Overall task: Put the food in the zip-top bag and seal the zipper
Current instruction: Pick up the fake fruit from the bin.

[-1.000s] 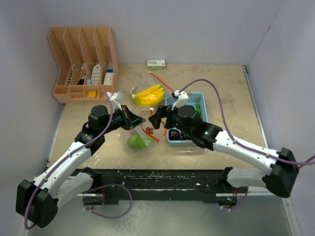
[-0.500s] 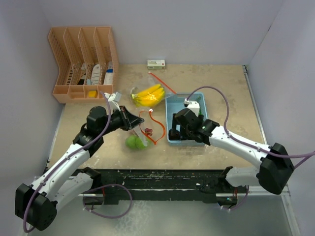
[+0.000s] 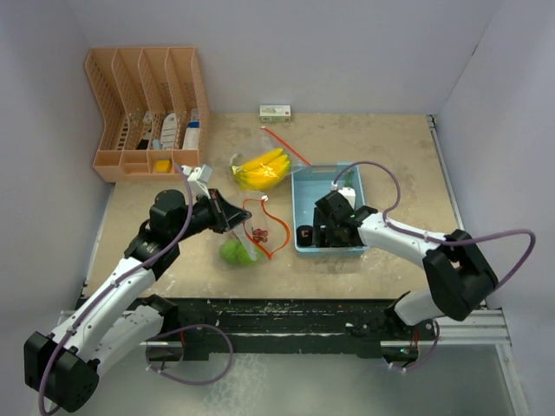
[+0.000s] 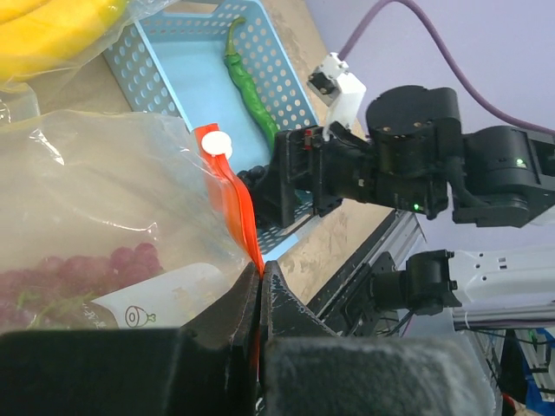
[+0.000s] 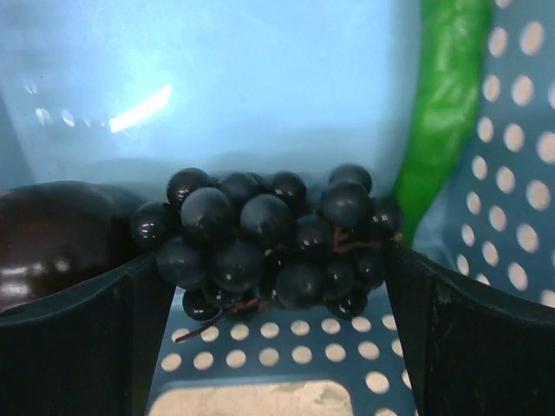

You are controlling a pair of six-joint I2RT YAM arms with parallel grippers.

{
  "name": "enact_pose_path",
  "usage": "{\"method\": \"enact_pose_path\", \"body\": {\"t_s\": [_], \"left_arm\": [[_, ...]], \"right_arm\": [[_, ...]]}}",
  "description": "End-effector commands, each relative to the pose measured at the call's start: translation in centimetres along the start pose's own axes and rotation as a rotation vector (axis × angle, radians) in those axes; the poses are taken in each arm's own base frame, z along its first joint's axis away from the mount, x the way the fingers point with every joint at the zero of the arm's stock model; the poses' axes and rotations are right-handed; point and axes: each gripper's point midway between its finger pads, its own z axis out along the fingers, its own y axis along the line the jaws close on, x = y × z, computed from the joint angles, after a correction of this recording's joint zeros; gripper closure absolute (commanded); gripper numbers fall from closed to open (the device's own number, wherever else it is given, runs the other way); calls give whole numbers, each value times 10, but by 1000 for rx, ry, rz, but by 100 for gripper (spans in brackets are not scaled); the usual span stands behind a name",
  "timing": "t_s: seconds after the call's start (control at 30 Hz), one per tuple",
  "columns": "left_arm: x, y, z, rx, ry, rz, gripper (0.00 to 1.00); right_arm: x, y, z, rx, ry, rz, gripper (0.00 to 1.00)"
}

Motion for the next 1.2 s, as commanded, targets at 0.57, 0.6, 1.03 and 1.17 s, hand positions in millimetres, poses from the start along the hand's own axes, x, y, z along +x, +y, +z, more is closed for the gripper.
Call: {"method": "enact_pose_path", "body": {"t_s": [0.57, 0.6, 1.03, 1.17], "left_arm": [[-27, -25, -8, 49, -76, 71, 100], [-27, -24, -7, 49, -77, 69, 100], [-27, -28, -6, 65, -73, 49, 100], [-30, -33, -9, 79, -83, 50, 100]], "right_arm": [[-93, 42, -99, -352, -342, -62, 89], [-97, 56, -114, -455, -373, -80, 89], [-76, 189, -220, -1122, -491, -243, 89], [-66, 211, -192, -1091, -443, -266, 90]]}}
